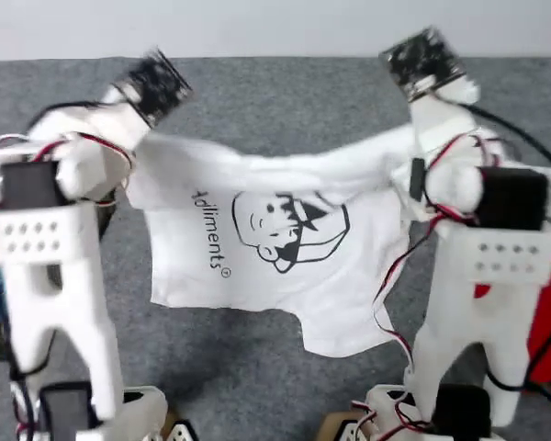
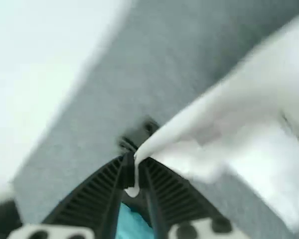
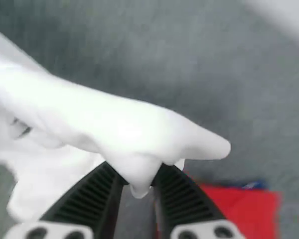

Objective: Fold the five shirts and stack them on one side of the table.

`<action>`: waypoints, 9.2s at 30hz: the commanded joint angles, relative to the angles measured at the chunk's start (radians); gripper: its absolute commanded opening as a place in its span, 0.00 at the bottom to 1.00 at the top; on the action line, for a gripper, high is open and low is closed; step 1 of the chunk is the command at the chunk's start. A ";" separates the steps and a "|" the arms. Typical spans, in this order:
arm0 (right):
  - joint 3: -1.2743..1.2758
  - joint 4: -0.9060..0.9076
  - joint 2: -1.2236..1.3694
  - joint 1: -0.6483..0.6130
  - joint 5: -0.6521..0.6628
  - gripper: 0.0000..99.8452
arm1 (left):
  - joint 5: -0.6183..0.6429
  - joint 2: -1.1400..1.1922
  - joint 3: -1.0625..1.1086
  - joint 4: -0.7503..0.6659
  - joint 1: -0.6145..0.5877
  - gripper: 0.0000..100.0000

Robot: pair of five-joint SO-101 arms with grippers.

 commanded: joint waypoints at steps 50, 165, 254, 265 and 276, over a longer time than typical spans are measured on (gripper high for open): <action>0.153 0.050 -0.559 0.263 0.348 0.01 | 0.140 -0.709 -0.016 -0.015 0.097 0.00; 0.120 -0.206 0.590 0.001 0.301 0.27 | -0.302 0.563 0.137 -0.109 -0.043 0.00; 0.020 0.010 0.556 0.079 0.219 0.21 | 0.138 0.916 -0.142 0.270 0.002 0.00; 0.316 0.058 0.328 0.125 0.307 0.21 | 0.138 0.451 0.002 0.267 0.097 0.00; 0.717 -0.331 0.321 0.081 0.167 0.21 | 0.233 0.307 0.147 0.247 0.100 0.00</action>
